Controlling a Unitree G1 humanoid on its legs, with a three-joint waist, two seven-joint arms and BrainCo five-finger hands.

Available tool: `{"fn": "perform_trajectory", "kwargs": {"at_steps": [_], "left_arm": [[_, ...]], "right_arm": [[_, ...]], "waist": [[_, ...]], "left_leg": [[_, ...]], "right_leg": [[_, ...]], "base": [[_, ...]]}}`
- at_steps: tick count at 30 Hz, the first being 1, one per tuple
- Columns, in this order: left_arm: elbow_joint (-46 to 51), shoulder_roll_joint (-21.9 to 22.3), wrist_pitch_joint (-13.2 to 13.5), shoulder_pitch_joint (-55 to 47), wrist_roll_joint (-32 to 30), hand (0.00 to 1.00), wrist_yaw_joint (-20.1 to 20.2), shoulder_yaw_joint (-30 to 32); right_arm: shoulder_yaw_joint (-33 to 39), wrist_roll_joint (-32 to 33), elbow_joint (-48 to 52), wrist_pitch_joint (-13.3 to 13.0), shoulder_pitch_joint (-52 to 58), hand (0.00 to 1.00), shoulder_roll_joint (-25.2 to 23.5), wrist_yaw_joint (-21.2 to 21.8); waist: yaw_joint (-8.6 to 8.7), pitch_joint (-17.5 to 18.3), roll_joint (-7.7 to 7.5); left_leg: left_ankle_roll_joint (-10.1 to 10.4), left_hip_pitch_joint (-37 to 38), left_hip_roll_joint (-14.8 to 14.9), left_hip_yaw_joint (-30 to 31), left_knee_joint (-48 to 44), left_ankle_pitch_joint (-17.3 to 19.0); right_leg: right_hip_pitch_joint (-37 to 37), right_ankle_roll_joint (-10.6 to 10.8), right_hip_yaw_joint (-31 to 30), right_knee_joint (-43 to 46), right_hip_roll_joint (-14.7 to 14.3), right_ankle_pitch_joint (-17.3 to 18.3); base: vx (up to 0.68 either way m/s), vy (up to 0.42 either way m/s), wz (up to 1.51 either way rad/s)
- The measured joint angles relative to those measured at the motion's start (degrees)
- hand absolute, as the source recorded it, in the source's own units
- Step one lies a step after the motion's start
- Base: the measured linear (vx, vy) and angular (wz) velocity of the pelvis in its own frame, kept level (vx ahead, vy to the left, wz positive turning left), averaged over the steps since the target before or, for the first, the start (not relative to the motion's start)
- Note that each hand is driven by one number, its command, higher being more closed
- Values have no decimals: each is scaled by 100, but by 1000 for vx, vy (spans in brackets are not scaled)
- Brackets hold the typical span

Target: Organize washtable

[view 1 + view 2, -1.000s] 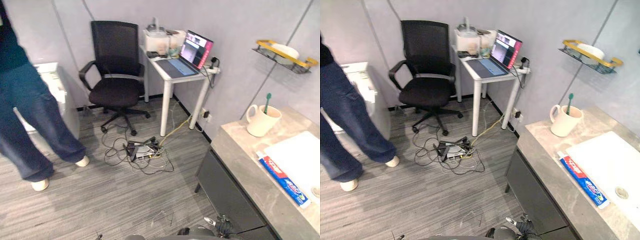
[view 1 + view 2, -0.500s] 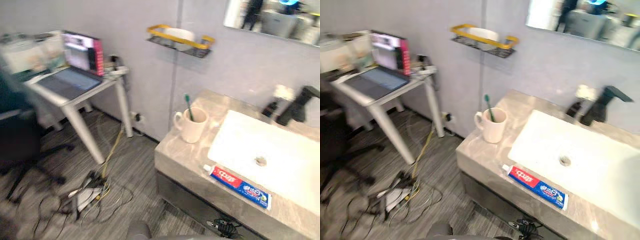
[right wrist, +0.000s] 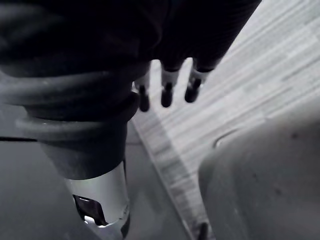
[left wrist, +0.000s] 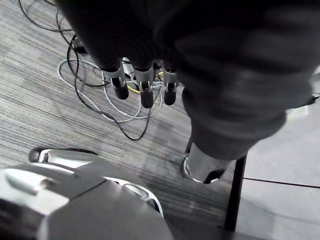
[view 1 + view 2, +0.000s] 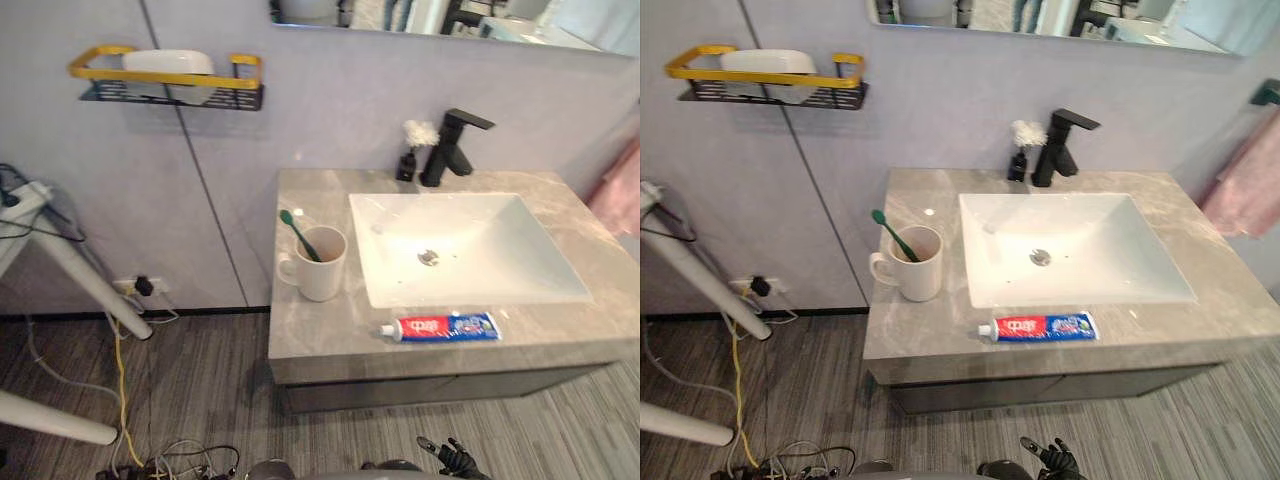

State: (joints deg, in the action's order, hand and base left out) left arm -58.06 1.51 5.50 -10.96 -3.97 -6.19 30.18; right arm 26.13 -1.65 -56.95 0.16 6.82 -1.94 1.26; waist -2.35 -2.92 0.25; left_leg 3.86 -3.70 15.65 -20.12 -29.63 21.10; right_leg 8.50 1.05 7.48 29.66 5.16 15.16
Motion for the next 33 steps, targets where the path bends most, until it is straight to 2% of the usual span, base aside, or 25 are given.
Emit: {"fn": "perform_trajectory", "kwargs": {"at_steps": [1, 2, 3, 4, 6, 7, 8, 11, 12, 19, 26, 33], "left_arm": [[0, 25, 2, 2, 20, 0, -3, 56], [-5, 41, -3, 15, 104, 0, -5, 125], [-92, 10, -12, 14, 122, 0, -1, 181], [-214, 2, -27, 22, 133, 0, -8, 194], [-453, 70, -58, 51, 227, 0, -4, 160], [-503, 91, -57, 65, 233, 0, -10, 86], [-505, 88, -53, 67, 233, 0, -9, 57], [-616, -59, -8, 79, 348, 0, -1, -147], [-718, -485, 14, 77, 563, 0, 102, -1003], [-727, -498, 28, 67, 570, 0, 107, -1040], [-758, -571, 304, 8, 908, 0, 127, -1500], [-881, -608, 480, -18, 1237, 0, 132, -1500]], "right_arm": [[-1, 2, -7, -10, 22, 0, 11, -11], [4, 0, -13, -17, 40, 0, 11, -18], [154, 11, -94, -31, 41, 0, -24, -13], [266, 1, -124, -22, 28, 0, -11, -7], [443, 3, -395, -11, -9, 0, 261, -59], [442, 2, -567, -6, -20, 0, 420, -112], [443, 0, -664, 0, -22, 0, 483, -119], [478, -14, -1030, 23, 60, 0, 564, -125], [316, -75, -1145, 15, 139, 0, 522, -112], [226, -66, -1146, -22, 149, 0, 521, -125], [-424, 192, -1149, -387, 221, 0, 569, -253], [-701, 387, -1149, -606, 245, 0, 595, -265]], "waist": [[-21, 7, -5], [-22, 31, -28], [-19, 124, -82], [-16, 178, -64], [-14, 327, 187], [-23, 350, 254], [-29, 351, 268], [-5, 337, 181], [143, 142, -114], [143, 149, -111], [138, 170, -133], [146, 156, -152]], "left_leg": [[49, 82, 19, -70, 62, -27], [128, 137, 28, -131, 121, -70], [256, 160, 18, -153, 197, -140], [323, 146, 25, -85, 300, -192], [365, 244, -28, 82, 992, -514], [395, 390, -81, 202, 1329, -724], [437, 473, -85, 273, 1464, -809], [469, 657, -149, 493, 1885, -1041], [93, 797, -963, 923, 2309, -1305], [74, 799, -999, 1015, 2384, -1334], [46, 839, -1135, 1304, 2772, -1581], [43, 848, -1204, 1356, 2773, -1583]], "right_leg": [[-121, 2, 132, 9, 173, 58], [-183, 108, 172, -121, 326, 109], [-256, 427, 169, -515, 322, 165], [-266, 376, 185, -635, 203, 58], [-487, 323, 177, -1334, -28, -304], [-649, 286, 191, -1690, -122, -496], [-733, 274, 207, -1854, -174, -571], [-1039, 227, 349, -2254, -246, -706], [-1414, 559, 610, -3050, 354, -1328], [-1443, 566, 686, -3076, 369, -1333], [-1541, 597, 993, -3201, 432, -1357], [-1624, 634, 1015, -3335, 477, -1420]], "base": [[-32, -154, -35], [-1, -200, -37], [13, -228, -33], [55, -228, -26], [101, -204, -13], [111, -137, -4], [96, -93, 3], [41, -49, 17], [7, -5, 7], [0, 0, 5], [7, 3, 21], [1, 4, 2]]}}
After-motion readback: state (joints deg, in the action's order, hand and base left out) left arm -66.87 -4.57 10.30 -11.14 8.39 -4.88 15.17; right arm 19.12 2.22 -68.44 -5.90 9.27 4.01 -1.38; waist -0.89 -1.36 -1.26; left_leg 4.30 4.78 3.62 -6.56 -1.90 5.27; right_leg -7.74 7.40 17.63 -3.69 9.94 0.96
